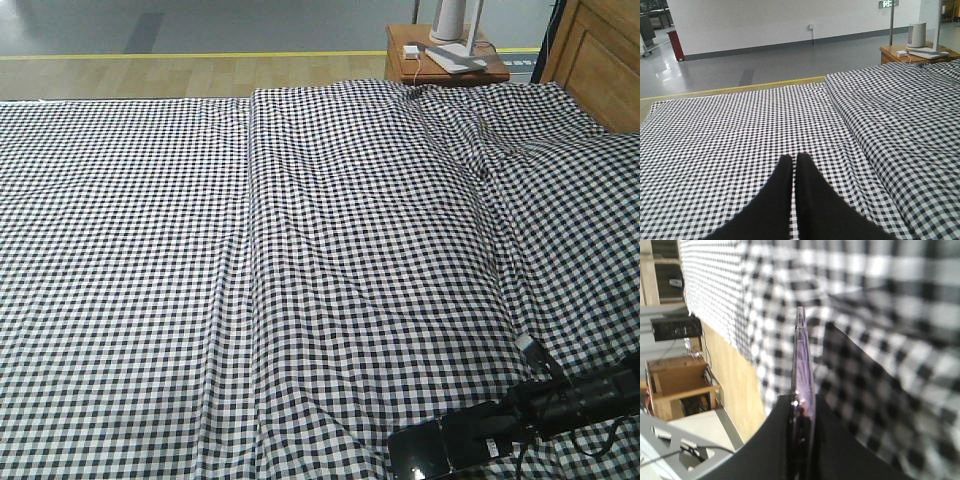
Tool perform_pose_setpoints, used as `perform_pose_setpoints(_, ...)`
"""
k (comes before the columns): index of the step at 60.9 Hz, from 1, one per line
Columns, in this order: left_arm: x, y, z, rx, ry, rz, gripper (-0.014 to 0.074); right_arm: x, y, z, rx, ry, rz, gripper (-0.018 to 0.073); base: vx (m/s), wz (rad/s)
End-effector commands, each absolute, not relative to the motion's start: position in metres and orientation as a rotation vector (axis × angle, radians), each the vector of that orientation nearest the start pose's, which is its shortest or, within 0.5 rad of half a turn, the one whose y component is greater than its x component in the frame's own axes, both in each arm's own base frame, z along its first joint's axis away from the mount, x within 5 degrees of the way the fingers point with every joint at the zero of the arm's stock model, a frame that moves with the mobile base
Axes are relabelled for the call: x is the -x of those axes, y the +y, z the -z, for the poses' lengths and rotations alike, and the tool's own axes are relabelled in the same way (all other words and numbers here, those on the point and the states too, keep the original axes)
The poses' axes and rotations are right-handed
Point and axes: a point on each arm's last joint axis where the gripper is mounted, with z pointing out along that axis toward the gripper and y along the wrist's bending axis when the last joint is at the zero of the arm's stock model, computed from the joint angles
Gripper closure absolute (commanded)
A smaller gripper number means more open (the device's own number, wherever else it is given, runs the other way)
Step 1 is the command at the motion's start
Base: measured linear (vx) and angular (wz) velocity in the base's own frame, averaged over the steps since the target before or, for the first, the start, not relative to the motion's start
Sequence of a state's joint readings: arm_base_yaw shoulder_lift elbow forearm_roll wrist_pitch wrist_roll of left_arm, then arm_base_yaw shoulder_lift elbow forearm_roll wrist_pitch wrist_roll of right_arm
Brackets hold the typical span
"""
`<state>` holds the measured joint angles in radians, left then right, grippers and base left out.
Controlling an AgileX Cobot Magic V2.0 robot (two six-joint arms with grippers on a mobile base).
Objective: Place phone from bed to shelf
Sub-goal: 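Lift the phone off the bed with the right gripper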
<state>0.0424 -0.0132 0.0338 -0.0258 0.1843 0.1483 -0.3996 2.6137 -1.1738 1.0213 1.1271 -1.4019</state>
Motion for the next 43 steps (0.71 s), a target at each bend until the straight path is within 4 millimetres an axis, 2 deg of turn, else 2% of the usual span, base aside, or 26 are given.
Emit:
perform_pose_setpoints(1,-0.055,0.002,-0.200,-0.058,1.581,-0.112,0.0595,-0.313,-0.049,0.009,0.224,2.553,-1.676,0.0561,0.00,0.00)
perform_pose_setpoints(14,-0.055,0.002,-0.200,-0.058,1.581,-0.112,0.0595,-0.314,-0.049,-0.038,0.303,2.507,-1.573,0.0561,0.00,0.00)
perform_pose_setpoints(21,-0.055,0.002,-0.200,-0.058,1.581,-0.112,0.0595,-0.322,-0.051,-0.073,0.345,2.474,-1.476,0.0561,0.00,0.00)
perform_pose_setpoints(30,-0.055,0.002,-0.200,-0.058,1.581,-0.112,0.0595,-0.327,-0.053,-0.131,0.400,2.401,-1.328,0.0561,0.00,0.00)
perform_pose_setpoints(43,-0.055,0.002,-0.200,-0.058,1.581,-0.112,0.0595,-0.319,-0.046,-0.211,0.488,2.255,-1.136,0.0561,0.00,0.00)
